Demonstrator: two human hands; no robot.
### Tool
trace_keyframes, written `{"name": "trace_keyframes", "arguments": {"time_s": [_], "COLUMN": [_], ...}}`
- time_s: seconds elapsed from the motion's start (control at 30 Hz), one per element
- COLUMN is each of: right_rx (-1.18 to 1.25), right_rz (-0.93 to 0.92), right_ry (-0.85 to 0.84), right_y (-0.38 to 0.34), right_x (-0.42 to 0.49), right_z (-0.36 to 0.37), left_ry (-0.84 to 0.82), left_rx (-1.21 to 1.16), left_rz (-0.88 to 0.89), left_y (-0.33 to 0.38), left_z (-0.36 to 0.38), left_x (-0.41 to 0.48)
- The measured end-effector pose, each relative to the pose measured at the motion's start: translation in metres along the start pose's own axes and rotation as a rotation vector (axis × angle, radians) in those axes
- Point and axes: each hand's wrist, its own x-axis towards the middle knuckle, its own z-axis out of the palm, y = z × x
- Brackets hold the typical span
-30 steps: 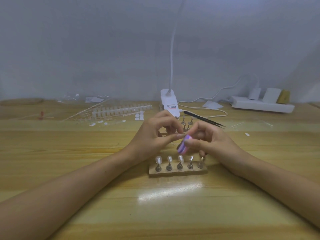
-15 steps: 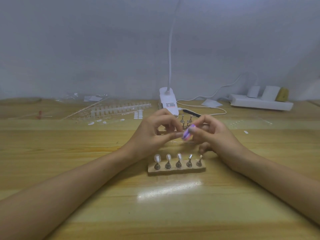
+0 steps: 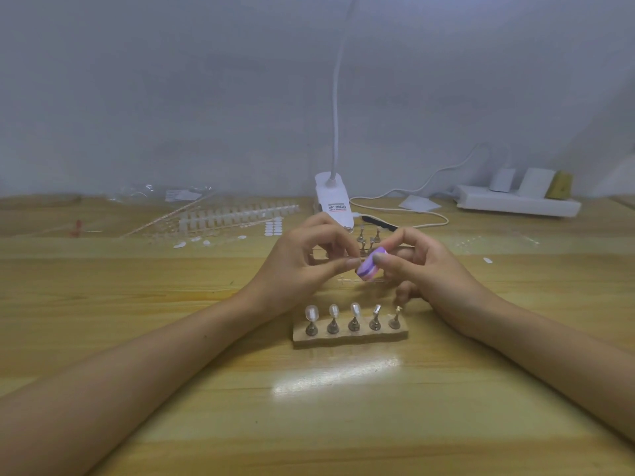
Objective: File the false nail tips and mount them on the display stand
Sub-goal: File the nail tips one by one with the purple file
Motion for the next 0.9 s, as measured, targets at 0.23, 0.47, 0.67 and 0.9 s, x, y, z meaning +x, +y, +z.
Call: {"name": "trace_keyframes", "arguments": {"time_s": [0.23, 0.47, 0.67, 0.9], "right_rx": [0.027, 0.014, -0.027, -0.009], "right_rz": [-0.002, -0.013, -0.009, -0.011], "right_ry": [0.08, 0.085, 0.042, 0.058], "right_y": [-0.0017, -0.0014, -0.0014, -0.0014], "right_x": [-0.0009, -0.0015, -0.0012, -0.0011], "right_z": [0.0005, 0.0018, 0.0028, 0.0018], "left_ry": [-0.013, -0.005, -0.009, -0.012], "left_rx": [-0.012, -0.008, 0.008, 0.015], "left_rz": [-0.01, -0.002, 0.009, 0.013], "left_y": [-0.0004, 0.0001, 0.0003, 0.0001], "left_z": [0.0006, 0.0007, 0.0006, 0.0005], "left_x": [0.0001, -0.0001, -0.0002, 0.0003]}}
